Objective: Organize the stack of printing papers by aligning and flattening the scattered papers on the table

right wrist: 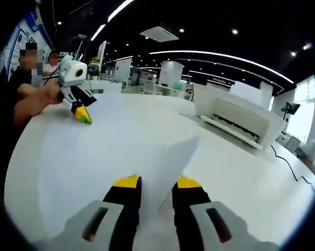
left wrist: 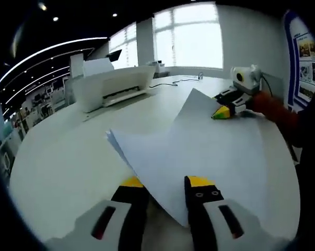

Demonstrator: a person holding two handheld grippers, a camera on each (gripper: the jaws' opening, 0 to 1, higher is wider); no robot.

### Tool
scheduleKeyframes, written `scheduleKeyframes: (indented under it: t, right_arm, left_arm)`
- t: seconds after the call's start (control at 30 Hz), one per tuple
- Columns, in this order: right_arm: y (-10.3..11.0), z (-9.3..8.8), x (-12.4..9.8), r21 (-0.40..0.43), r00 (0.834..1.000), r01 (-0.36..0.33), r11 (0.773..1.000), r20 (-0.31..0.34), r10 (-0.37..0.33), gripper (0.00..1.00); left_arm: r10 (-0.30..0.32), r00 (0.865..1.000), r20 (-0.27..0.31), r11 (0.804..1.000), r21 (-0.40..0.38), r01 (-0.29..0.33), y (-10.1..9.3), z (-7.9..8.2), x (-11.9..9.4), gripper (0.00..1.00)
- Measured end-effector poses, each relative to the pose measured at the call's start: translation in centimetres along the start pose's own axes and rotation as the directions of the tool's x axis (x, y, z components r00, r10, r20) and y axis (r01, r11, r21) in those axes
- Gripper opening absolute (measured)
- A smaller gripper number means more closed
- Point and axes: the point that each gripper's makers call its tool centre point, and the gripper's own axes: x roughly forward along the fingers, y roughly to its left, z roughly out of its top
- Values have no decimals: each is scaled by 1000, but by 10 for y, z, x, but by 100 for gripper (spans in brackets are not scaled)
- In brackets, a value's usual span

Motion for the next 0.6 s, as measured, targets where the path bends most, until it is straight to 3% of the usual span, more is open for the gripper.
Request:
scheduleKeyframes:
  t: [0.3,0.5,0.6]
  right_arm:
    - [-11,1,-2,-54,998,70,996,10,-70,37]
    - [-21,4,-5,-90,991,131,987,26,-129,51]
    - [-24,5,-5,-101,989,147,984,30,-144,54]
  left_arm:
    - [65,998,21,996,55,-66,10,2,-2,48]
    - [78,997,24,994,79,-79,10,3,-3,51]
    - [133,991,33,985,102,-136,19,5,-6,61]
